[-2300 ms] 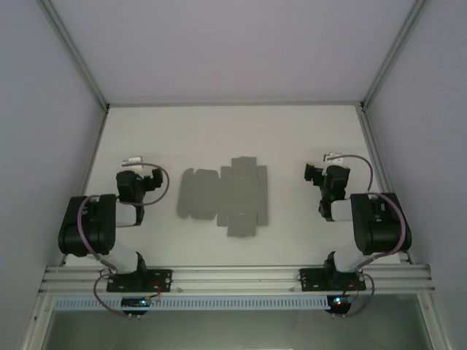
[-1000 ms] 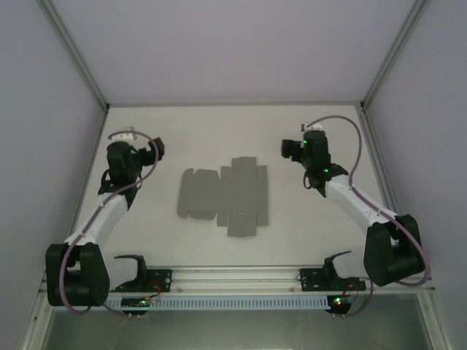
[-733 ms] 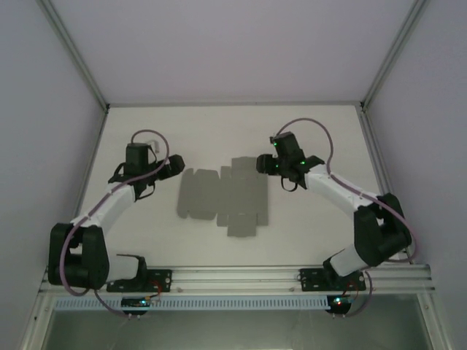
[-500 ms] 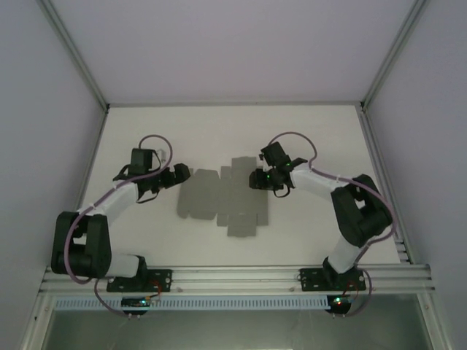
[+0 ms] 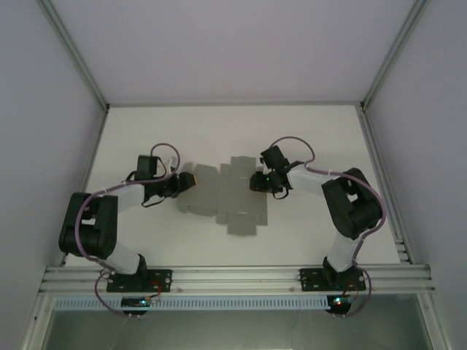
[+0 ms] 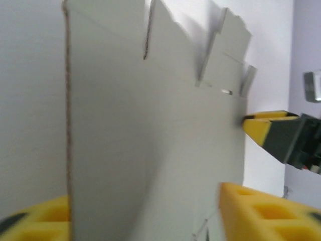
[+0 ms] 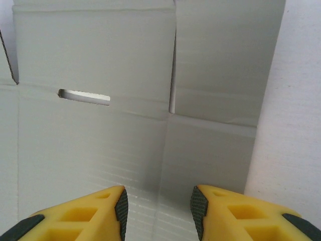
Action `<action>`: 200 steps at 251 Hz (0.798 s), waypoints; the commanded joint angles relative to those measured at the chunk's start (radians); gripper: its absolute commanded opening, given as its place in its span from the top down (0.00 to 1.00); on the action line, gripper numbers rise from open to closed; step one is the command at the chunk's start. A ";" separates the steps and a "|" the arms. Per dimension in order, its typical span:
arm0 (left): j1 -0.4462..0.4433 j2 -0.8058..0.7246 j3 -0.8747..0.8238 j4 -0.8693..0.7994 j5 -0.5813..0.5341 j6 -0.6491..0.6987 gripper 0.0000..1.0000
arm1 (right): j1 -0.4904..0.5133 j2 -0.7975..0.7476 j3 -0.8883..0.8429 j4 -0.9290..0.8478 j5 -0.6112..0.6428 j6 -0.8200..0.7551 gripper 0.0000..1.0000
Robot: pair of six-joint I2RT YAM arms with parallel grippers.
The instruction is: Assemble paper box
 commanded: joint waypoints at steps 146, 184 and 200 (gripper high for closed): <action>0.007 -0.537 0.037 0.214 0.147 -0.415 1.00 | -0.218 -0.563 -0.033 -0.145 -0.473 -0.108 0.01; 0.007 -0.592 0.070 0.181 0.147 -0.454 1.00 | -0.274 -0.611 -0.036 -0.065 -0.691 -0.055 0.25; 0.007 -0.605 0.073 0.183 0.134 -0.464 1.00 | -0.272 -0.620 -0.035 -0.024 -0.720 -0.040 0.30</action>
